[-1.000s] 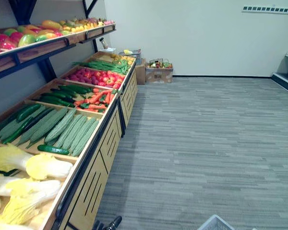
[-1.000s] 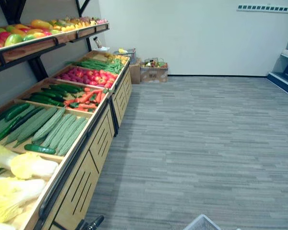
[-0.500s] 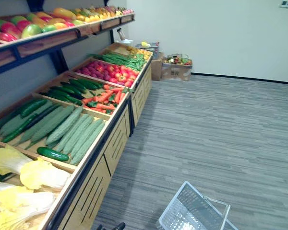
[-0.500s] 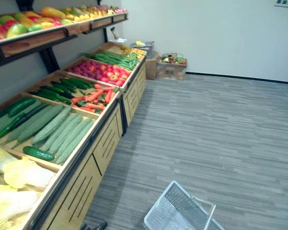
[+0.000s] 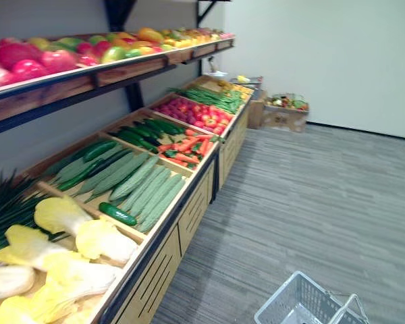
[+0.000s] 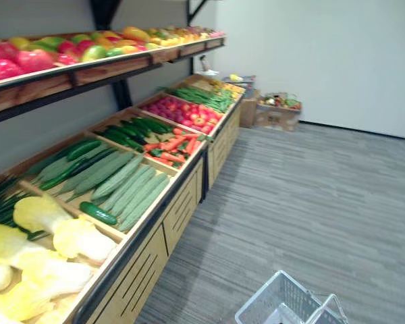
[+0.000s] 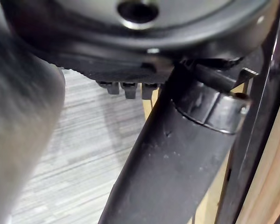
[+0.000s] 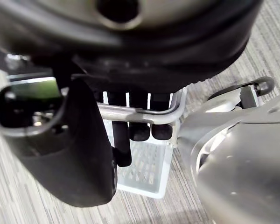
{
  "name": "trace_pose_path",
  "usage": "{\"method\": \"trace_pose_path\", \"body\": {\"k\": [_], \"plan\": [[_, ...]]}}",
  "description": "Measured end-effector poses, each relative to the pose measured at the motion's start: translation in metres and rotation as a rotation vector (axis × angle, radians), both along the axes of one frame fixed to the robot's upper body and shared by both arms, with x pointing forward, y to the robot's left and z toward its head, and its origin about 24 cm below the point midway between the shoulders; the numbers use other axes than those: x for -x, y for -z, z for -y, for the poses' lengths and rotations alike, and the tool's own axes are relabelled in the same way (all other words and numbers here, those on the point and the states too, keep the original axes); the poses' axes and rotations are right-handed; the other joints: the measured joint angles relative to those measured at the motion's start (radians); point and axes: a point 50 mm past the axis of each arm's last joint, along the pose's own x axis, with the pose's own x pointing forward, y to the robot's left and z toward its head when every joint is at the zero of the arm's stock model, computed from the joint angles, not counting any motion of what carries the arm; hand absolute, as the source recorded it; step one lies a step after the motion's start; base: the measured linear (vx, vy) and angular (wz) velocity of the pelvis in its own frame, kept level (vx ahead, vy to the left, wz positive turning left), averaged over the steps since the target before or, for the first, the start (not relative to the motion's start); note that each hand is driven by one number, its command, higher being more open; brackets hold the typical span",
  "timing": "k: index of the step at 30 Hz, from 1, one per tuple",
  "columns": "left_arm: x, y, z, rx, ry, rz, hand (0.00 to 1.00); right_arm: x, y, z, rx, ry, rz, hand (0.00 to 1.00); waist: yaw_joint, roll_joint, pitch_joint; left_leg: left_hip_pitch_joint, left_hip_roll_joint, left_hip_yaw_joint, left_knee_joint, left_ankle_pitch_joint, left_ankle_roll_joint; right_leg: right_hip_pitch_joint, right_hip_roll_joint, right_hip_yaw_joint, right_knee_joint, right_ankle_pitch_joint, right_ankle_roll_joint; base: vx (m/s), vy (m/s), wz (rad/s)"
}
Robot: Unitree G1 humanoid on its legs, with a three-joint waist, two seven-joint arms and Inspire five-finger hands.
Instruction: Pick vegetable in the basket
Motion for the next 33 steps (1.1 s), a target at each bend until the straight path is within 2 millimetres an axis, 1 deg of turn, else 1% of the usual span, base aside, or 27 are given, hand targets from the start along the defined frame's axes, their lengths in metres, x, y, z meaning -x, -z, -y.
{"method": "trace_pose_path", "body": {"k": [1, 2, 3, 4, 5, 6, 7, 8, 9, 11, 13, 16, 18, 19, 20, 21, 22, 23, 24, 25, 26, 27, 28, 29, 30, 31, 33], "plan": [[0.002, 0.0, 0.0, 0.004, -0.014, -0.004, 1.0, 0.001, 0.001, -0.002, -0.009, -0.001, -0.003, 0.0, 0.0, 0.004, 0.0, 0.0, 0.012, -0.018, 0.005, -0.003, -0.002, -0.005, 0.028, 0.023, -0.056, -0.002, -0.001, 0.12, -0.033, 1.01], [0.004, 0.0, 0.0, 0.005, -0.027, -0.009, 1.0, -0.001, 0.002, -0.007, -0.023, -0.026, -0.004, 0.0, 0.001, 0.011, 0.004, -0.007, 0.037, -0.056, 0.02, -0.014, -0.01, -0.01, 0.09, 0.088, -0.18, 0.0, 0.003, 0.14, -0.075, 1.0], [0.003, 0.0, -0.001, 0.001, -0.029, -0.008, 1.0, -0.001, 0.003, -0.014, -0.044, -0.042, -0.004, 0.0, 0.001, 0.018, 0.002, -0.025, 0.063, -0.099, 0.045, -0.033, -0.022, -0.02, 0.165, 0.194, -0.32, 0.021, 0.026, 0.13, -0.102, 1.0], [0.002, 0.0, -0.002, 0.0, -0.031, -0.004, 1.0, -0.003, 0.003, -0.016, -0.05, -0.052, 0.001, 0.0, 0.0, 0.021, 0.003, -0.034, 0.074, -0.121, 0.059, -0.044, -0.028, -0.022, 0.199, 0.254, -0.397, 0.043, 0.044, 0.15, -0.164, 1.06], [-0.001, -0.001, -0.003, -0.003, -0.038, 0.007, 1.0, -0.003, 0.004, -0.02, -0.057, -0.09, -0.007, 0.0, -0.001, 0.015, 0.004, -0.05, 0.082, -0.167, 0.086, -0.068, -0.044, -0.021, 0.243, 0.361, -0.538, 0.102, 0.067, 0.15, -0.176, 0.87], [-0.003, -0.001, -0.004, -0.005, -0.04, 0.013, 1.0, -0.004, 0.004, -0.021, -0.064, -0.102, -0.01, 0.0, -0.002, 0.005, 0.004, -0.06, 0.079, -0.191, 0.103, -0.081, -0.05, -0.018, 0.25, 0.398, -0.599, 0.132, 0.082, 0.19, -0.279, 1.24], [-0.004, -0.002, -0.009, -0.02, -0.054, 0.016, 1.0, 0.0, 0.006, -0.025, -0.078, -0.114, -0.031, 0.0, -0.003, -0.025, 0.003, -0.073, 0.063, -0.244, 0.142, -0.112, -0.071, -0.001, 0.247, 0.44, -0.638, 0.227, 0.088, 0.21, -0.315, 1.36], [-0.004, -0.002, -0.009, -0.018, -0.068, 0.017, 1.0, 0.007, 0.008, -0.025, -0.084, -0.121, -0.067, 0.0, -0.001, -0.026, 0.003, -0.063, 0.071, -0.28, 0.16, -0.132, -0.095, 0.021, 0.27, 0.424, -0.603, 0.262, 0.029, 0.27, -0.363, 1.36], [-0.004, -0.001, -0.004, -0.006, -0.08, 0.023, 1.0, 0.006, 0.007, -0.018, -0.072, -0.126, -0.075, 0.0, 0.014, -0.005, 0.003, -0.053, 0.097, -0.283, 0.165, -0.143, -0.111, 0.017, 0.286, 0.388, -0.55, 0.219, -0.003, 0.25, -0.276, 0.97], [-0.004, -0.001, -0.002, 0.0, -0.094, 0.028, 1.0, 0.0, 0.006, -0.015, -0.064, -0.151, -0.077, 0.0, 0.015, 0.013, 0.0, -0.049, 0.124, -0.29, 0.159, -0.149, -0.125, 0.024, 0.299, 0.34, -0.515, 0.187, -0.024, 0.23, -0.233, 0.67], [-0.005, -0.001, -0.002, -0.006, -0.101, 0.03, 1.0, -0.01, 0.004, -0.016, -0.048, -0.23, -0.074, 0.0, 0.024, 0.018, -0.003, -0.041, 0.151, -0.292, 0.137, -0.137, -0.149, 0.04, 0.311, 0.296, -0.508, 0.162, -0.045, 0.2, -0.215, 0.6], [-0.007, -0.002, -0.003, -0.009, -0.122, 0.038, 1.0, -0.027, 0.002, -0.023, -0.04, -0.347, -0.047, 0.0, 0.034, 0.012, -0.007, -0.044, 0.167, -0.278, 0.121, -0.112, -0.181, 0.053, 0.313, 0.257, -0.512, 0.153, -0.056, 0.13, -0.124, 0.44], [-0.013, -0.005, -0.008, -0.03, -0.109, 0.053, 1.0, -0.04, 0.0, -0.034, -0.054, -0.385, -0.015, 0.0, 0.031, -0.011, -0.022, -0.103, 0.161, -0.237, 0.111, -0.064, -0.2, 0.056, 0.282, 0.188, -0.55, 0.152, -0.057, 0.1, -0.099, 0.87], [-0.017, -0.006, -0.008, -0.034, -0.098, 0.063, 1.0, -0.04, 0.0, -0.035, -0.058, -0.385, -0.014, 0.0, 0.031, -0.016, -0.024, -0.118, 0.156, -0.216, 0.104, -0.049, -0.202, 0.057, 0.272, 0.16, -0.556, 0.152, -0.057, 0.04, -0.069, 1.45], [-0.025, -0.007, -0.008, -0.04, -0.065, 0.081, 1.0, -0.038, 0.001, -0.036, -0.065, -0.379, -0.022, 0.0, 0.027, -0.022, -0.022, -0.143, 0.147, -0.155, 0.088, -0.014, -0.18, 0.07, 0.247, 0.09, -0.564, 0.152, -0.057, 0.0, -0.024, 1.93], [-0.032, -0.01, -0.006, -0.044, -0.028, 0.109, 1.0, -0.033, 0.003, -0.036, -0.07, -0.365, -0.038, 0.0, 0.017, -0.019, -0.023, -0.172, 0.144, -0.042, 0.075, 0.012, -0.145, 0.082, 0.228, 0.005, -0.564, 0.151, -0.059, -0.02, 0.002, 2.16], [-0.037, -0.011, -0.005, -0.043, -0.001, 0.123, 1.0, -0.032, 0.003, -0.035, -0.069, -0.344, -0.039, 0.0, 0.008, -0.018, -0.025, -0.191, 0.146, 0.044, 0.079, 0.013, -0.124, 0.083, 0.22, -0.035, -0.56, 0.148, -0.064, -0.04, 0.055, 2.27], [-0.048, -0.013, -0.004, -0.046, 0.051, 0.145, 1.0, -0.031, 0.003, -0.035, -0.072, -0.309, -0.037, 0.0, 0.005, -0.021, -0.025, -0.236, 0.163, 0.221, 0.148, -0.023, -0.1, 0.078, 0.198, -0.096, -0.548, 0.14, -0.077, -0.02, 0.08, 1.94], [-0.054, -0.014, -0.005, -0.05, 0.072, 0.164, 1.0, -0.035, 0.002, -0.034, -0.069, -0.291, -0.019, 0.0, 0.004, -0.014, -0.024, -0.279, 0.224, 0.388, 0.302, -0.065, -0.096, 0.081, 0.184, -0.136, -0.527, 0.133, -0.084, 0.01, 0.084, 1.64], [-0.054, -0.014, -0.004, -0.045, 0.076, 0.16, 1.0, -0.036, 0.001, -0.033, -0.062, -0.29, -0.014, 0.0, 0.003, -0.007, -0.024, -0.28, 0.234, 0.432, 0.329, -0.066, -0.105, 0.084, 0.175, -0.139, -0.506, 0.124, -0.075, 0.03, 0.126, 1.16], [-0.054, -0.013, 0.001, -0.036, 0.102, 0.154, 1.0, -0.035, 0.001, -0.03, -0.055, -0.29, -0.01, 0.0, -0.005, -0.001, -0.025, -0.273, 0.214, 0.475, 0.317, -0.061, -0.107, 0.083, 0.157, -0.121, -0.465, 0.092, -0.048, -0.01, 0.19, 0.98], [-0.053, -0.013, 0.002, -0.038, 0.131, 0.147, 1.0, -0.031, 0.002, -0.032, -0.062, -0.289, -0.012, 0.0, -0.014, 0.003, -0.033, -0.233, 0.163, 0.452, 0.215, -0.043, -0.105, 0.087, 0.14, -0.083, -0.47, 0.068, -0.045, -0.03, 0.225, 0.93], [-0.051, -0.012, 0.002, -0.04, 0.142, 0.139, 1.0, -0.03, 0.002, -0.035, -0.068, -0.287, -0.013, 0.0, -0.018, -0.011, -0.043, -0.217, 0.129, 0.44, 0.158, -0.008, -0.103, 0.089, 0.125, -0.063, -0.481, 0.06, -0.039, -0.04, 0.214, 0.82], [-0.051, -0.012, 0.004, -0.035, 0.159, 0.132, 1.0, -0.027, 0.003, -0.035, -0.071, -0.285, -0.015, 0.0, -0.027, -0.013, -0.05, -0.178, 0.087, 0.418, 0.037, 0.056, -0.094, 0.101, 0.12, -0.054, -0.51, 0.062, -0.032, -0.02, 0.157, 0.54], [-0.051, -0.011, 0.006, -0.033, 0.168, 0.13, 1.0, -0.026, 0.003, -0.034, -0.068, -0.281, -0.016, 0.0, -0.028, -0.012, -0.051, -0.165, 0.075, 0.409, -0.005, 0.081, -0.092, 0.106, 0.121, -0.056, -0.522, 0.068, -0.023, -0.04, 0.174, 0.45], [-0.05, -0.01, 0.007, -0.028, 0.166, 0.117, 1.0, -0.029, 0.002, -0.033, -0.058, -0.275, -0.009, 0.0, -0.028, -0.001, -0.04, -0.154, 0.063, 0.404, -0.05, 0.108, -0.087, 0.104, 0.121, -0.058, -0.533, 0.082, -0.003, -0.05, 0.115, 0.16], [-0.045, -0.008, 0.006, -0.026, 0.161, 0.083, 1.0, -0.029, 0.002, -0.032, -0.054, -0.276, -0.005, 0.0, -0.028, 0.003, -0.037, -0.15, 0.055, 0.404, -0.053, 0.109, -0.085, 0.107, 0.119, -0.057, -0.53, 0.085, -0.003, -0.05, 0.069, 0.02]]}}
